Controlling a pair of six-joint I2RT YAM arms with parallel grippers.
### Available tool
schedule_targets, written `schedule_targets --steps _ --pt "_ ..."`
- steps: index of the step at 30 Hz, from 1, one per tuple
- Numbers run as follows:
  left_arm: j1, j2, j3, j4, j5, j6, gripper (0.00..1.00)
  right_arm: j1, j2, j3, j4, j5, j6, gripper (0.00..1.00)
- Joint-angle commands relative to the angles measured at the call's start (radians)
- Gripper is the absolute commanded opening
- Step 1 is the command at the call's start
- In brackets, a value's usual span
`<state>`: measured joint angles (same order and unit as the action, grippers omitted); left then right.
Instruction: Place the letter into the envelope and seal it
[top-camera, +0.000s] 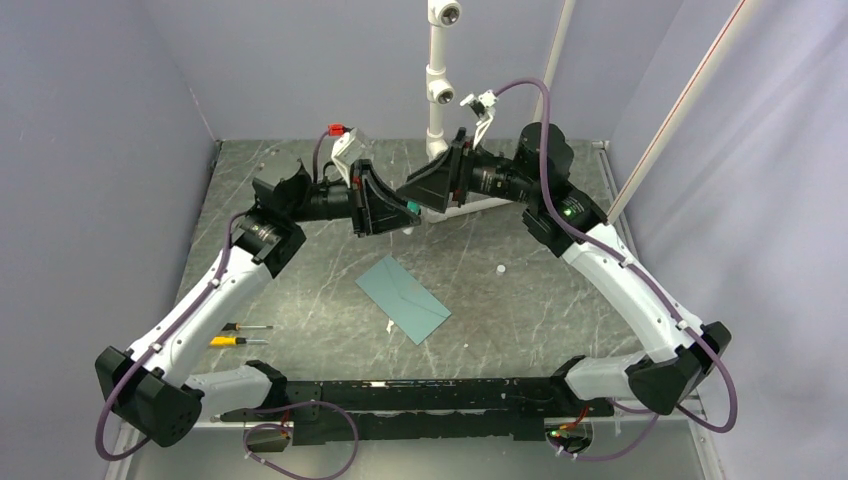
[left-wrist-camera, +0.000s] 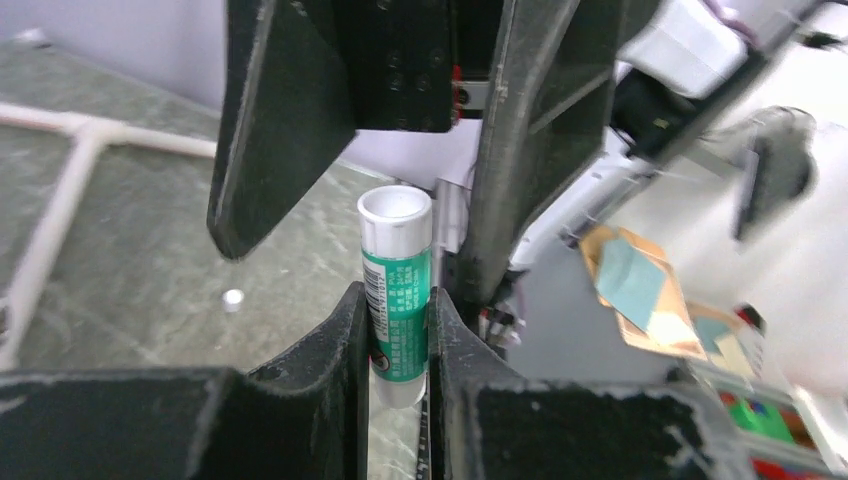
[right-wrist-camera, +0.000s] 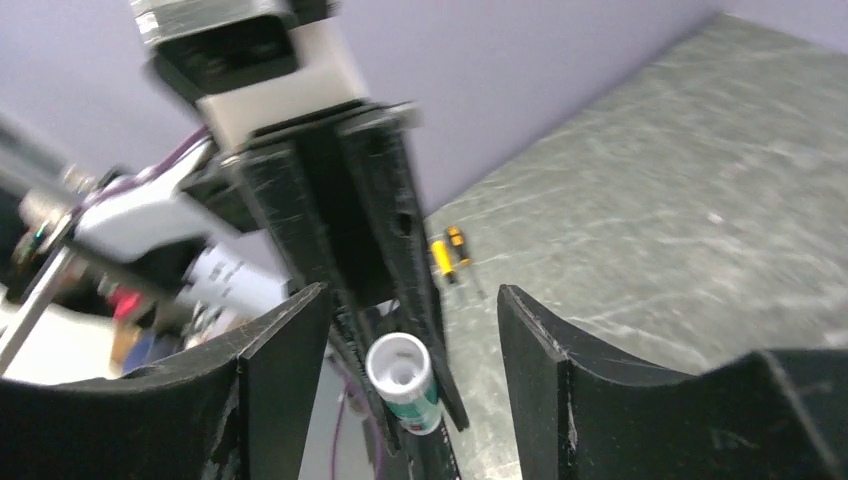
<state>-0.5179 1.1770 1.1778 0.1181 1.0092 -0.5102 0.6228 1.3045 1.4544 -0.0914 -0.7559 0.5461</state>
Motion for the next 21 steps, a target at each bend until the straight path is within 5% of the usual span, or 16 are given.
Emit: schedule_targets --steps 1,4,9,17,21 --pt "0.002 -0.014 0.032 -0.116 -0.277 0.100 0.02 0.005 -0.036 0.024 -0.183 0.456 0.088 0.67" --pt "0.002 -0.007 0.021 -0.117 -0.364 0.073 0.02 0.036 0.003 0.054 -0.266 0.565 0.111 0.68" --pt "0.002 0.023 0.039 -0.156 -0.393 0.063 0.03 0.058 0.040 0.075 -0.232 0.517 0.129 0.68" --pt "0.002 0.031 0.043 -0.176 -0.376 0.074 0.03 0.058 0.070 0.107 -0.230 0.535 0.137 0.52" --pt "0.003 0.034 0.052 -0.199 -0.375 0.091 0.02 0.057 0.077 0.126 -0.230 0.514 0.121 0.54"
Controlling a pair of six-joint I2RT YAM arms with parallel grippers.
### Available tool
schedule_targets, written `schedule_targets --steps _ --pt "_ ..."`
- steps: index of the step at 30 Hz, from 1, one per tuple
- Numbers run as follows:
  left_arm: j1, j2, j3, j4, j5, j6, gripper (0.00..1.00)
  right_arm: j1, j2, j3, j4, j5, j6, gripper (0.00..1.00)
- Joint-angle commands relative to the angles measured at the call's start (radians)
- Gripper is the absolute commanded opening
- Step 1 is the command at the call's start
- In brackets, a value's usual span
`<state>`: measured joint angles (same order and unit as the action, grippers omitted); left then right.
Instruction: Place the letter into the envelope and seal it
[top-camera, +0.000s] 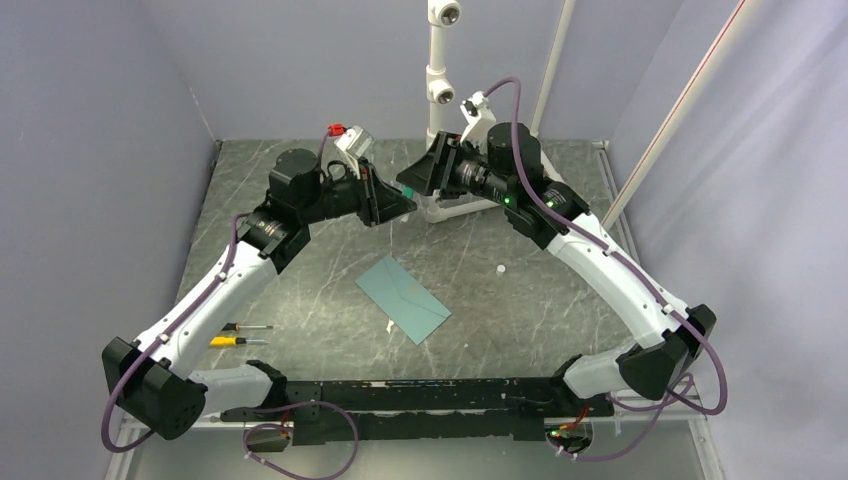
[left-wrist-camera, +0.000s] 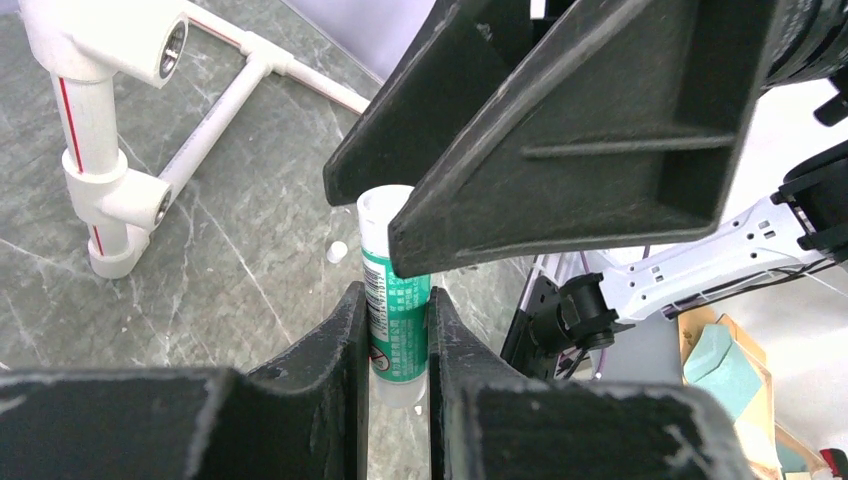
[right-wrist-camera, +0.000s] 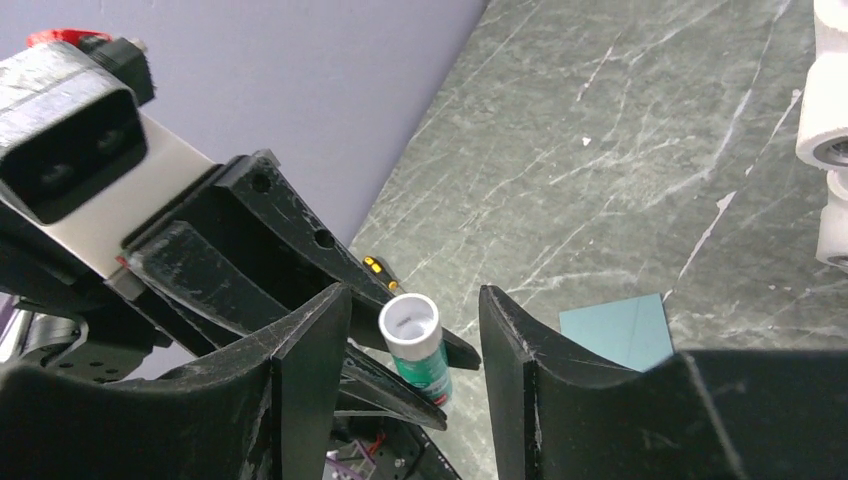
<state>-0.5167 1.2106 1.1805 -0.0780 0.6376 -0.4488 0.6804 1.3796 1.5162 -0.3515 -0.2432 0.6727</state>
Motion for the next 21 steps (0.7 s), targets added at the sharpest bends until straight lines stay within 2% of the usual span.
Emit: schedule_targets --steps 1,4,9,14,16,18,20,21 --pt "0.001 0.001 0.048 -0.004 -0.003 0.033 0.03 -0.001 0.005 0.068 0.027 -0.006 -0.008 0.54" --pt "0.002 0.003 0.049 -0.006 -0.001 0.033 0.03 -0.004 0.020 0.082 0.023 -0.040 -0.009 0.52" --pt "0.001 0.006 0.055 -0.006 -0.003 0.036 0.02 -0.007 0.036 0.091 0.012 -0.102 -0.009 0.40" --pt "0.002 0.002 0.053 0.001 -0.008 0.033 0.02 -0.009 0.049 0.108 -0.045 -0.103 -0.028 0.47" --pt "0.001 0.001 0.050 0.001 -0.004 0.033 0.02 -0.009 0.049 0.101 -0.051 -0.096 -0.027 0.47" --pt "0.001 0.001 0.049 -0.004 -0.002 0.034 0.02 -0.010 0.043 0.085 -0.027 -0.103 -0.019 0.28" --pt "0.001 -0.002 0.047 -0.013 0.002 0.042 0.02 -0.019 0.032 0.072 0.010 -0.138 -0.013 0.06" --pt "0.001 -0.005 0.048 -0.020 0.004 0.049 0.02 -0.027 0.021 0.062 0.043 -0.178 -0.014 0.00"
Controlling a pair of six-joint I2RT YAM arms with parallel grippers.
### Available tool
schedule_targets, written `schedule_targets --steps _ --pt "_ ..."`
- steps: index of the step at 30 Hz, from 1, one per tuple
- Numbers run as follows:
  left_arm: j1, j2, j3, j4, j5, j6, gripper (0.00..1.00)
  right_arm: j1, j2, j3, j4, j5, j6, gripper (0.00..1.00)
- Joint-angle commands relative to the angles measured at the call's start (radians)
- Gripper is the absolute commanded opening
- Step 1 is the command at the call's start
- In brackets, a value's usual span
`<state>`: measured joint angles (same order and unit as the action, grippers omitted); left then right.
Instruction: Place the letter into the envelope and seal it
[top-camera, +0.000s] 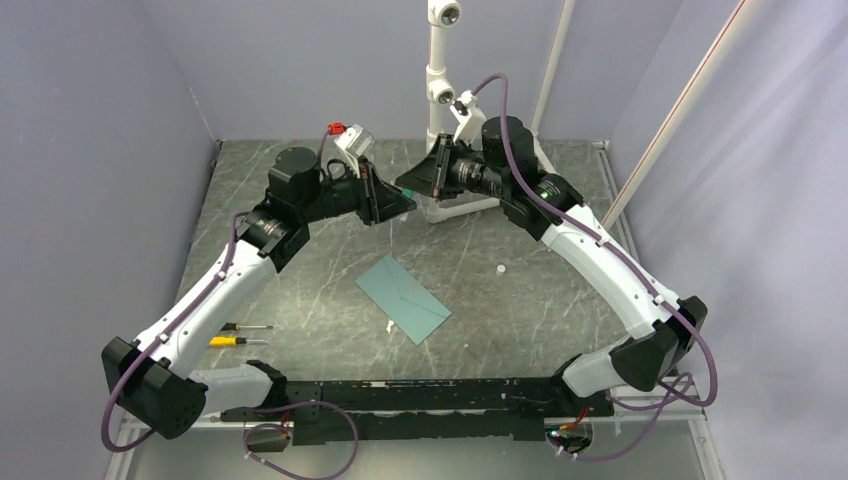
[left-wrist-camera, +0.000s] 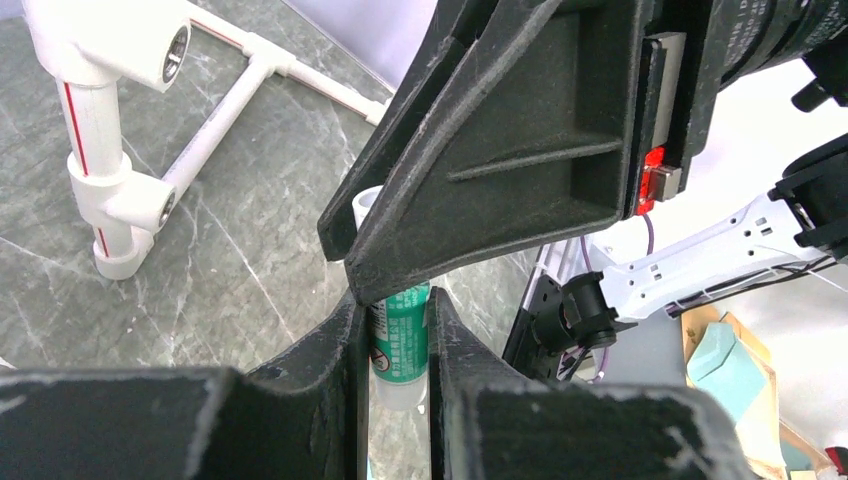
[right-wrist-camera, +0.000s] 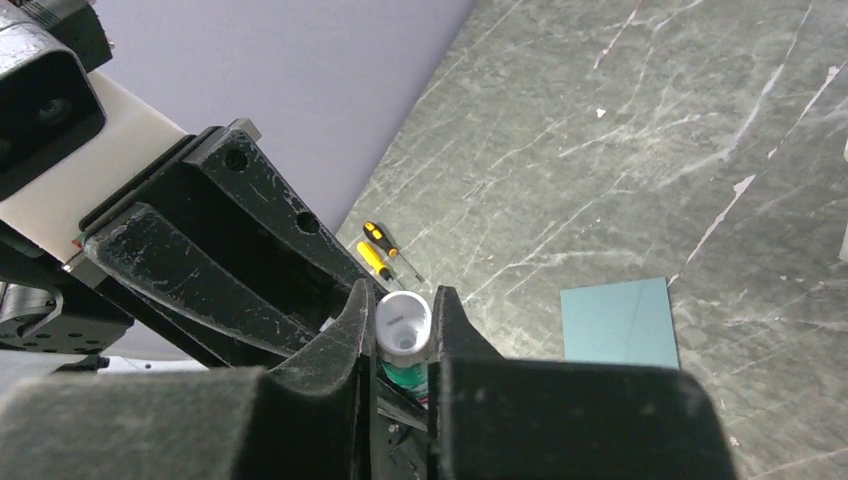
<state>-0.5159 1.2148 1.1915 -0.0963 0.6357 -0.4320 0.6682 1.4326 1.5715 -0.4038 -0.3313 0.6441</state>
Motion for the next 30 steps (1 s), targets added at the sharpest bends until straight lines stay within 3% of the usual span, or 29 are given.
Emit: schedule_targets --steps 1,5,10,14,17,18,20,22,25,30 --pt "0.001 -0.014 0.037 -0.008 0.011 0.039 0.02 -0.025 -0.044 -0.008 0.130 -0.126 0.011 0.00" --pt "0.001 -0.027 0.052 -0.025 0.126 0.082 0.02 -0.074 -0.096 -0.074 0.280 -0.327 -0.054 0.00" --pt "0.001 -0.017 0.084 0.015 0.531 0.109 0.03 -0.110 -0.165 -0.191 0.536 -0.794 -0.153 0.00" --pt "0.001 -0.014 0.119 -0.062 0.645 0.175 0.02 -0.108 -0.184 -0.214 0.617 -1.021 -0.156 0.00" --pt "0.001 -0.017 0.121 -0.064 0.623 0.181 0.03 -0.108 -0.184 -0.191 0.480 -0.911 -0.231 0.00" --pt "0.001 -0.020 0.115 -0.060 0.577 0.179 0.02 -0.108 -0.182 -0.183 0.447 -0.829 -0.228 0.11" --pt "0.001 -0.025 0.098 -0.078 0.437 0.201 0.02 -0.108 -0.169 -0.179 0.419 -0.647 -0.168 0.47" --pt "0.001 -0.028 0.072 -0.078 0.295 0.207 0.02 -0.108 -0.153 -0.161 0.350 -0.429 -0.106 0.64" --pt "0.001 -0.033 0.020 0.004 0.118 0.160 0.02 -0.108 -0.136 -0.152 0.257 -0.138 0.078 0.69" --pt "0.001 -0.034 -0.032 0.109 0.003 0.084 0.02 -0.046 -0.098 -0.098 0.187 0.017 0.156 0.71"
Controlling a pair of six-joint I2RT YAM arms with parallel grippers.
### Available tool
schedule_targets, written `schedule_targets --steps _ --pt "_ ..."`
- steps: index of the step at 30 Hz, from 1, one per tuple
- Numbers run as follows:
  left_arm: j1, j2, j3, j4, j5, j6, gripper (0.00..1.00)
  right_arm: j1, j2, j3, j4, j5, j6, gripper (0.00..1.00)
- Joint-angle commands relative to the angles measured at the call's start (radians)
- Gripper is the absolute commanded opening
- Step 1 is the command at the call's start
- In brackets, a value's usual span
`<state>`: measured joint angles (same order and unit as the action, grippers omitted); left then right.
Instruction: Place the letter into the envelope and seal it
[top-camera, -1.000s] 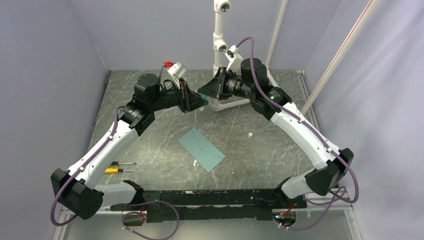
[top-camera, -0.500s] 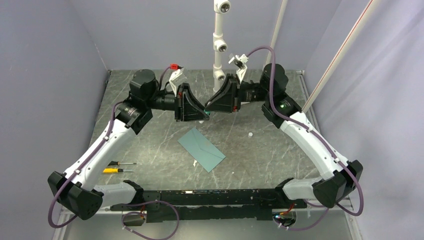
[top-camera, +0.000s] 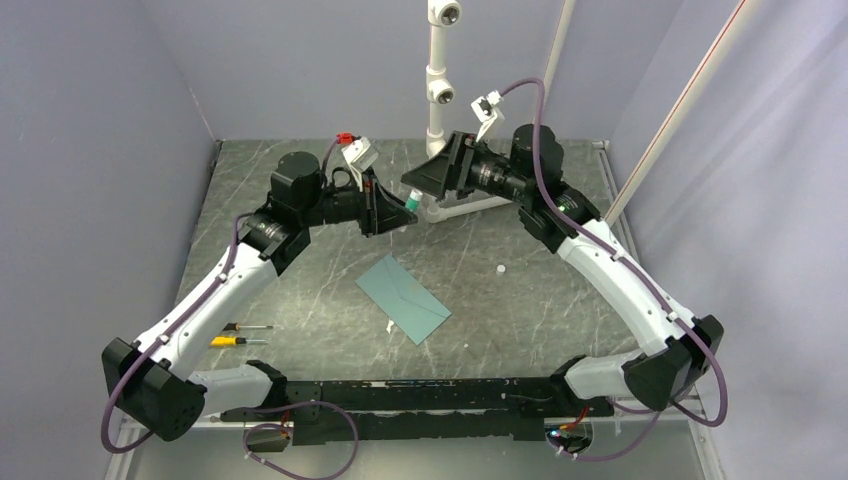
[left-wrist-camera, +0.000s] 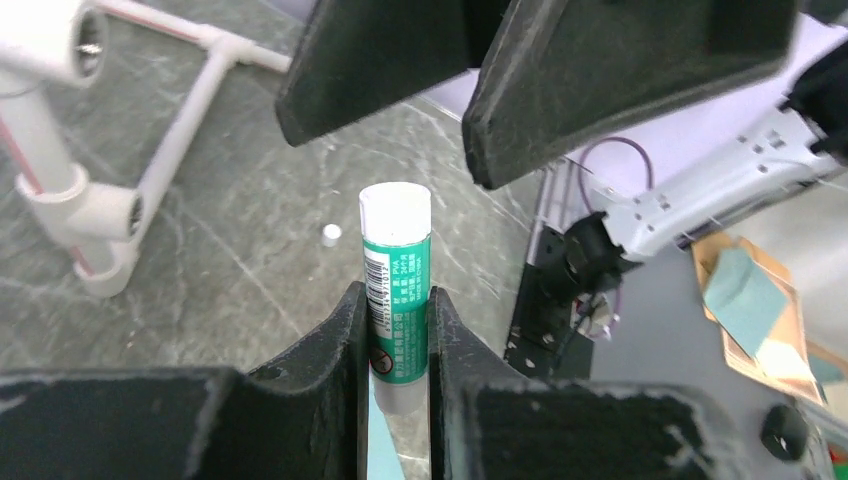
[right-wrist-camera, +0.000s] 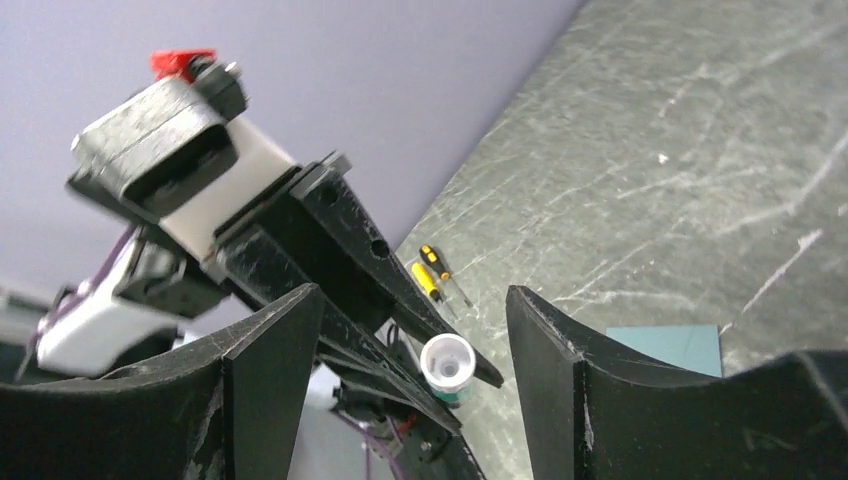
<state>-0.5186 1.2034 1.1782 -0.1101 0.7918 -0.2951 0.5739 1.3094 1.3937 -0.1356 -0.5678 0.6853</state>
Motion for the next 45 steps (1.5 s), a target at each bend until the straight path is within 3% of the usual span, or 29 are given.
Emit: schedule_targets --steps 1,7,13,16,21,25,29,32,36,39,40,42,43,45 --pt "0.003 -0.021 -0.021 0.132 -0.157 -0.060 0.02 0.057 0.035 0.095 -0.101 0.271 0.114 0.71" --pt "0.003 -0.022 -0.031 0.140 -0.155 -0.071 0.03 0.068 0.075 0.146 -0.180 0.290 0.130 0.61" --pt "0.003 -0.030 -0.041 0.142 -0.159 -0.079 0.02 0.069 0.070 0.122 -0.146 0.258 0.148 0.36" --pt "0.003 -0.028 -0.037 0.137 -0.143 -0.077 0.02 0.069 0.067 0.107 -0.113 0.216 0.146 0.17" --pt "0.003 -0.036 -0.029 0.130 -0.099 -0.072 0.02 0.062 0.083 0.137 -0.110 0.118 0.090 0.00" --pt "0.003 -0.041 -0.012 0.129 0.016 -0.071 0.03 0.051 0.081 0.117 0.009 -0.096 -0.012 0.00" --pt "0.004 -0.015 0.020 0.160 0.293 -0.094 0.02 0.049 0.078 0.079 0.145 -0.446 -0.135 0.00" --pt "0.003 0.028 0.050 0.180 0.471 -0.147 0.02 0.050 0.063 0.051 0.248 -0.617 -0.154 0.00" --pt "0.003 0.011 0.037 0.213 0.491 -0.158 0.02 0.052 0.045 0.047 0.308 -0.734 -0.166 0.00" --pt "0.003 -0.007 0.032 0.224 0.446 -0.147 0.02 0.050 0.028 0.074 0.174 -0.602 -0.273 0.00" --pt "0.003 -0.011 0.034 0.212 0.419 -0.134 0.03 0.050 0.027 0.088 0.079 -0.487 -0.302 0.08" --pt "0.003 -0.018 0.040 0.168 0.316 -0.100 0.03 0.050 0.028 0.098 -0.002 -0.130 -0.273 0.48" --pt "0.003 -0.022 0.042 0.139 0.253 -0.076 0.03 0.050 0.033 0.101 -0.040 0.001 -0.228 0.59" --pt "0.003 -0.032 0.039 0.099 0.126 -0.043 0.02 0.053 0.054 0.109 -0.108 0.174 -0.125 0.67"
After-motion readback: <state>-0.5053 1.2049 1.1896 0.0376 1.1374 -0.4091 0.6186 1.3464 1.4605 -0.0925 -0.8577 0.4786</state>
